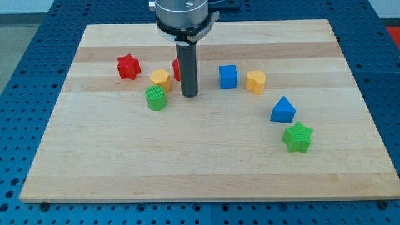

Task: Place the yellow heart parallel to right side of the blue cube

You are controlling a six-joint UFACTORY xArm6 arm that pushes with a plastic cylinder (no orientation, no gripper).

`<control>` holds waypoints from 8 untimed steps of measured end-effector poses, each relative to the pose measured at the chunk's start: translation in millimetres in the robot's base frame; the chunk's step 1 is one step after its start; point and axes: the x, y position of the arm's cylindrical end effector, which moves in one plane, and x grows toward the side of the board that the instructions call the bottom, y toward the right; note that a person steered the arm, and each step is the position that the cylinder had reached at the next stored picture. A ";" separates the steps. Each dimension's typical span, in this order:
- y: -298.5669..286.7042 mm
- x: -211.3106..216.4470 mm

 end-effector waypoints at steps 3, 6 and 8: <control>84.8 -4.2; 183.9 -15.6; 199.7 -16.4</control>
